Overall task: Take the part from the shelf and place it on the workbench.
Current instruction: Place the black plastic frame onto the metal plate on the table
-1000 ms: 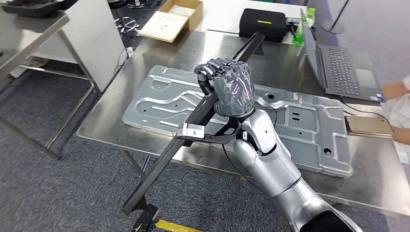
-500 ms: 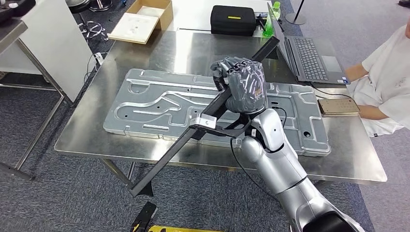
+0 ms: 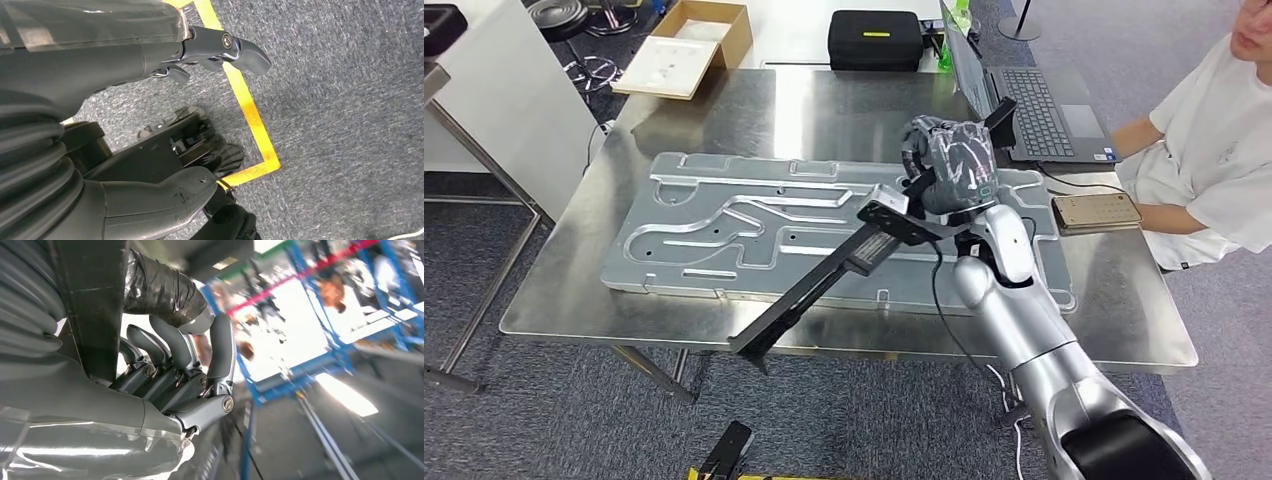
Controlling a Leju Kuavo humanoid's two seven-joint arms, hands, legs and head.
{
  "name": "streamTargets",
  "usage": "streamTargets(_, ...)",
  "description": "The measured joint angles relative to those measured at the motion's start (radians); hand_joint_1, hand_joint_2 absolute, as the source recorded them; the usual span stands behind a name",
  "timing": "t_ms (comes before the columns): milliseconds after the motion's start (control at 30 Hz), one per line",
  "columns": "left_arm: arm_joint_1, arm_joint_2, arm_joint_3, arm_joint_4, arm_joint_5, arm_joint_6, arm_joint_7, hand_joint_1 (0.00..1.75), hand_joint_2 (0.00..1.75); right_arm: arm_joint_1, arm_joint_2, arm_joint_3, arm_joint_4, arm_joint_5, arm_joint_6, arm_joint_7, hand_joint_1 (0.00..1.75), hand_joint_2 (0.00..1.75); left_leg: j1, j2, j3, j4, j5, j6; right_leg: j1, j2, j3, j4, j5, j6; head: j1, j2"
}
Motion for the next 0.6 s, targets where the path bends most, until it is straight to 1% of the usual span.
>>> streamTargets(33, 0.0, 0.001, -0.002, 0.0, 0.001, 0.0, -0.002, 0.0, 1.75, -0.013, -0.007, -0.01, 0.027, -0.009, 0.008, -0.011, 1.75, 1.75, 0.0, -0.002, 0.026, -0.062, 0.032, 0.005, 0.0, 0.003, 0.0, 0.004, -0.002, 0.002, 0.0, 0.0)
streamTargets(67, -0.001, 0.002, -0.003, 0.0, 0.002, -0.001, -0.004, 0.0, 1.75, -0.027, -0.014, -0.02, 0.052, -0.015, 0.012, -0.021, 1.75, 1.75, -0.002, -0.005, 0.05, -0.117, 0.054, 0.009, 0.002, 0.005, -0.002, 0.008, -0.004, 0.006, 0.0, 0.0)
streamTargets(100, -0.001, 0.003, -0.005, 0.0, 0.002, -0.001, -0.006, 0.0, 1.75, -0.038, -0.02, -0.029, 0.076, -0.02, 0.013, -0.028, 1.75, 1.75, -0.004, -0.007, 0.065, -0.15, 0.062, 0.013, 0.002, 0.007, -0.004, 0.011, -0.005, 0.01, 0.0, 0.0)
streamTargets(167, 0.0, 0.003, -0.008, 0.0, 0.004, -0.001, -0.009, 0.0, 1.75, -0.053, -0.035, -0.046, 0.115, -0.022, 0.012, -0.035, 1.75, 1.75, -0.009, -0.011, 0.072, -0.169, 0.06, 0.019, 0.003, 0.008, -0.007, 0.011, -0.003, 0.022, 0.0, 0.0)
streamTargets(200, 0.001, 0.003, -0.01, 0.0, 0.004, -0.002, -0.01, 0.0, 1.75, -0.056, -0.043, -0.054, 0.13, -0.023, 0.012, -0.035, 1.75, 1.75, -0.008, -0.01, 0.073, -0.172, 0.063, 0.024, 0.0, 0.008, -0.008, 0.01, -0.003, 0.027, 0.0, 0.0)
streamTargets(233, 0.001, 0.003, -0.013, 0.0, 0.004, -0.002, -0.012, 0.0, 1.75, -0.06, -0.052, -0.063, 0.143, -0.023, 0.01, -0.032, 1.75, 1.75, -0.007, -0.01, 0.075, -0.178, 0.067, 0.03, -0.001, 0.006, -0.011, 0.016, -0.008, 0.032, 0.001, 0.0)
streamTargets(267, 0.001, 0.003, -0.015, 0.0, 0.004, -0.002, -0.013, 0.0, 1.75, -0.067, -0.058, -0.07, 0.155, -0.023, 0.009, -0.028, 1.75, 1.75, -0.005, -0.008, 0.077, -0.183, 0.07, 0.036, -0.002, 0.005, -0.02, 0.036, -0.022, 0.038, 0.001, 0.0)
streamTargets(300, -0.001, 0.003, -0.017, 0.0, 0.003, -0.002, -0.015, 0.0, 1.75, -0.075, -0.066, -0.079, 0.168, -0.025, 0.007, -0.022, 1.75, 1.75, -0.003, -0.006, 0.079, -0.187, 0.073, 0.042, -0.004, 0.003, -0.039, 0.075, -0.044, 0.043, 0.001, 0.0)
streamTargets(367, -0.002, 0.003, -0.021, 0.0, 0.002, -0.002, -0.018, 0.0, 1.75, -0.089, -0.083, -0.096, 0.197, -0.031, 0.006, -0.01, 1.75, 1.75, -0.003, -0.005, 0.08, -0.188, 0.073, 0.047, -0.006, 0.001, -0.096, 0.196, -0.099, 0.052, 0.001, 0.0)
streamTargets(400, 0.0, 0.003, -0.022, 0.0, 0.001, -0.002, -0.019, 0.0, 1.75, -0.093, -0.094, -0.106, 0.214, -0.035, 0.006, -0.005, 1.75, 1.75, -0.003, -0.005, 0.08, -0.187, 0.073, 0.047, -0.008, 0.0, -0.122, 0.248, -0.114, 0.056, 0.001, 0.0)
streamTargets(433, 0.002, 0.002, -0.024, 0.0, 0.001, -0.002, -0.02, 0.0, 1.75, -0.096, -0.105, -0.115, 0.23, -0.038, 0.006, -0.002, 1.75, 1.75, -0.003, -0.006, 0.081, -0.187, 0.072, 0.047, -0.011, -0.001, -0.135, 0.271, -0.112, 0.059, 0.001, 0.0)
streamTargets(467, 0.004, 0.002, -0.025, 0.0, 0.001, -0.002, -0.02, 0.0, 1.75, -0.099, -0.115, -0.125, 0.244, -0.04, 0.006, -0.001, 1.75, 1.75, -0.002, -0.007, 0.082, -0.187, 0.071, 0.046, -0.013, -0.002, -0.129, 0.254, -0.091, 0.06, 0.001, 0.0)
streamTargets(500, 0.005, 0.002, -0.027, 0.0, 0.001, -0.002, -0.02, 0.0, 1.75, -0.103, -0.123, -0.132, 0.255, -0.041, 0.005, 0.0, 1.75, 1.75, -0.002, -0.008, 0.084, -0.185, 0.069, 0.044, -0.016, -0.005, -0.104, 0.201, -0.058, 0.061, 0.001, 0.0)
streamTargets(533, 0.006, 0.002, -0.028, 0.0, 0.001, -0.002, -0.02, 0.0, 1.75, -0.108, -0.129, -0.137, 0.265, -0.042, 0.005, 0.0, 1.75, 1.75, -0.002, -0.008, 0.085, -0.184, 0.067, 0.04, -0.017, -0.009, -0.073, 0.132, -0.027, 0.062, 0.001, 0.0)
streamTargets(567, 0.005, 0.002, -0.029, 0.0, 0.001, -0.002, -0.021, 0.0, 1.75, -0.115, -0.133, -0.14, 0.274, -0.042, 0.005, 0.0, 1.75, 1.75, -0.004, -0.007, 0.085, -0.181, 0.064, 0.035, -0.016, -0.011, -0.043, 0.071, -0.005, 0.06, 0.001, 0.0)
streamTargets(600, 0.004, 0.002, -0.03, 0.0, 0.002, -0.002, -0.021, 0.0, 1.75, -0.12, -0.136, -0.142, 0.282, -0.042, 0.005, 0.003, 1.75, 1.75, -0.006, -0.006, 0.084, -0.179, 0.061, 0.03, -0.014, -0.013, -0.025, 0.031, 0.005, 0.055, 0.001, 0.0)
